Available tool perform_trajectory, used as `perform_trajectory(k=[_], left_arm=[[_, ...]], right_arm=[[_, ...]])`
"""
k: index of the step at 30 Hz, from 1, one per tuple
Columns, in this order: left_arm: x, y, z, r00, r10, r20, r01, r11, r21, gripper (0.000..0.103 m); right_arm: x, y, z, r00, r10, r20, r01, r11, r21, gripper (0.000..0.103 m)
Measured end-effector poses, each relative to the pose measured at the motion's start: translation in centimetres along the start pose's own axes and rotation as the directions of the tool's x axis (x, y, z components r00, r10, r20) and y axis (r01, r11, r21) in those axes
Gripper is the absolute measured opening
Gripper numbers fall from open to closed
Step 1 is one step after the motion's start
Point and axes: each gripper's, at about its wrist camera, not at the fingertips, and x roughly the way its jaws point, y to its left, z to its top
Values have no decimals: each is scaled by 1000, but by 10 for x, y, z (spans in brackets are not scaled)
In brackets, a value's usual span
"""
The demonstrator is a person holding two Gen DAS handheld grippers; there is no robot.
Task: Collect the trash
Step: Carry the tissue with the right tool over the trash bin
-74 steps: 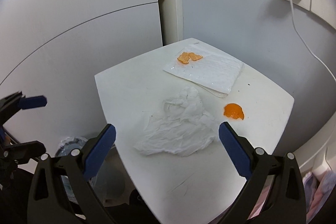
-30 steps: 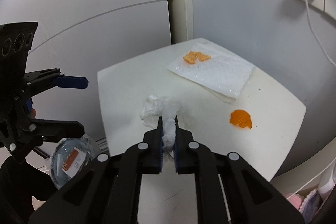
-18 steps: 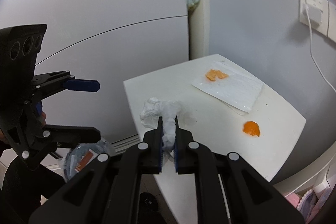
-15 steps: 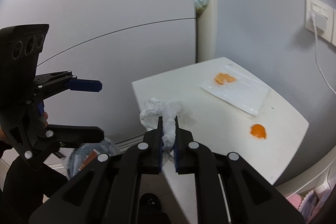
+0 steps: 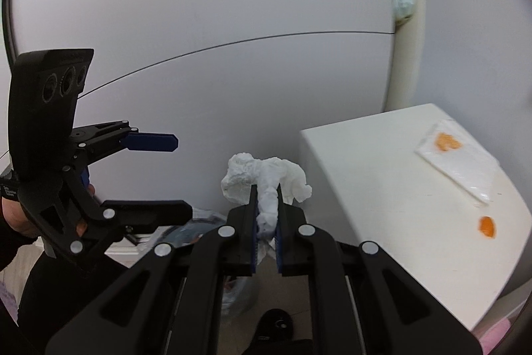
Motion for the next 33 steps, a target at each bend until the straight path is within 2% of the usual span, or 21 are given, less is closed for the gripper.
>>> perform_trajectory(k=[6, 9, 15, 24, 29, 33], left_arm=[[-17, 49, -39, 996, 80, -29, -82, 994, -76, 97], [-18, 73, -62, 994, 99, -52, -105, 985, -133, 97], [-5, 116, -112, 983, 147, -111, -170, 954, -247, 97], [35, 136, -165, 955, 158, -252, -211, 958, -197, 97], [58, 153, -178, 952, 125, -279, -188, 959, -214, 97], [77, 166, -186, 946, 120, -301, -190, 957, -218, 97]], right_arm=[[48, 39, -8, 992, 83, -94, -86, 996, -33, 10], [78, 57, -20, 978, 129, -161, -135, 991, -24, 10], [133, 79, -44, 947, 151, -283, -168, 985, -38, 10], [211, 97, -77, 897, 152, -415, -198, 978, -69, 10], [246, 97, -99, 860, 138, -491, -208, 974, -92, 10], [260, 100, -111, 850, 126, -511, -204, 974, -100, 10]])
